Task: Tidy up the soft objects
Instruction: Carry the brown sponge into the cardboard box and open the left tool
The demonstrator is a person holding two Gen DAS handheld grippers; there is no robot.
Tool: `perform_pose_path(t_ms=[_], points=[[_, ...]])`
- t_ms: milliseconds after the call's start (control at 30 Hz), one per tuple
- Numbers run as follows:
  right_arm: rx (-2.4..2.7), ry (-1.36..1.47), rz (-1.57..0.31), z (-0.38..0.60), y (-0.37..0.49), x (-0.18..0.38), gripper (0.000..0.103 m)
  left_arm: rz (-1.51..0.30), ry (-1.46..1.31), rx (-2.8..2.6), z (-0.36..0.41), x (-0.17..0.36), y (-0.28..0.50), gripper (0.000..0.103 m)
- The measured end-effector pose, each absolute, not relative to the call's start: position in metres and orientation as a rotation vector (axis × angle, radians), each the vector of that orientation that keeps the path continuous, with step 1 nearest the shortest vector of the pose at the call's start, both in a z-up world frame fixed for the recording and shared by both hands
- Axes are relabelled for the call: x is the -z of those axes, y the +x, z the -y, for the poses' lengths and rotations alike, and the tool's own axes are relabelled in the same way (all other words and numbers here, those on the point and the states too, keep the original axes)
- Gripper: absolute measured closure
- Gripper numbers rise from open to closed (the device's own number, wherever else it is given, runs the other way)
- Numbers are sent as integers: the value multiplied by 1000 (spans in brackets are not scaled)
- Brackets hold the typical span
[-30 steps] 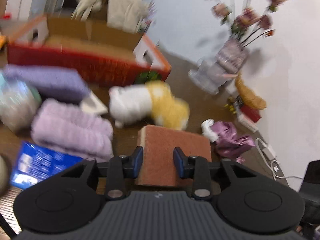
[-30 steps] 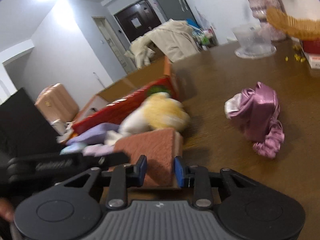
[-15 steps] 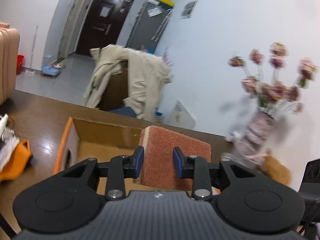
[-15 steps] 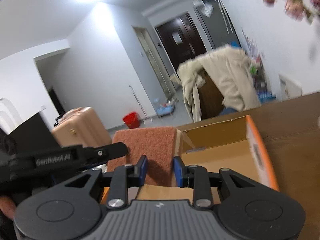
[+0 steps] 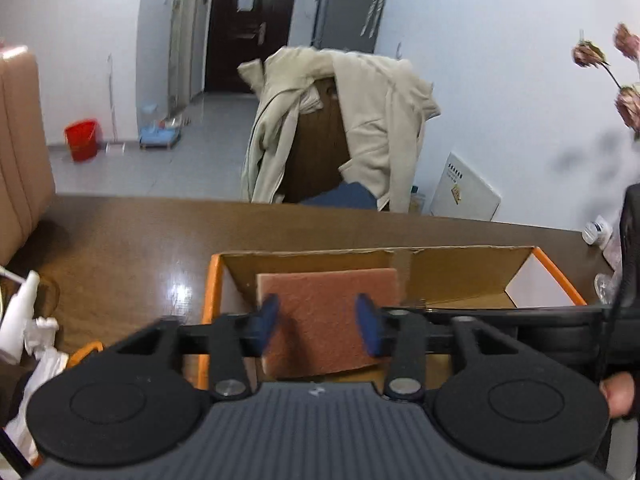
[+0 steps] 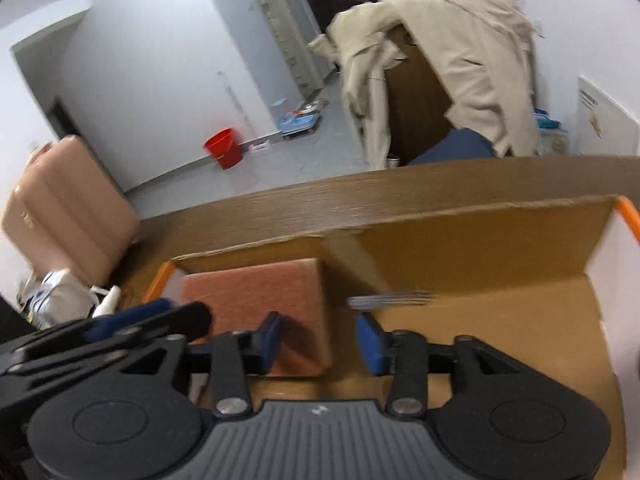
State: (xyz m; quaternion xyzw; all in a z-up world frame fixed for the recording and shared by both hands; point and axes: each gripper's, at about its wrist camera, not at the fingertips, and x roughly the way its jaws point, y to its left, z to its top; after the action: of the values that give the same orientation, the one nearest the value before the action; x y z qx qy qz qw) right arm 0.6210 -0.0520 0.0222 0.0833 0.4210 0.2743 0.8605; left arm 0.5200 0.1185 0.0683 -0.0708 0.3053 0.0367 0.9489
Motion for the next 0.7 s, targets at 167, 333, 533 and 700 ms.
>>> perform_pose_path(t_ms=[167,333,533,700], points=[[-481,253,-896,82,612,-15,45,-564,-62,0,-101,-69,513,52],[-410,297,-826,102,591,-18,46,-531,-91,49,-100,-76,510,52],[-379,206,-693,130,555,-83,44,-522,-117,29,-96,-123,465,46],[-363,122,-624,181,496,-139,31,-454,-69,68,-75,-164,406,33]])
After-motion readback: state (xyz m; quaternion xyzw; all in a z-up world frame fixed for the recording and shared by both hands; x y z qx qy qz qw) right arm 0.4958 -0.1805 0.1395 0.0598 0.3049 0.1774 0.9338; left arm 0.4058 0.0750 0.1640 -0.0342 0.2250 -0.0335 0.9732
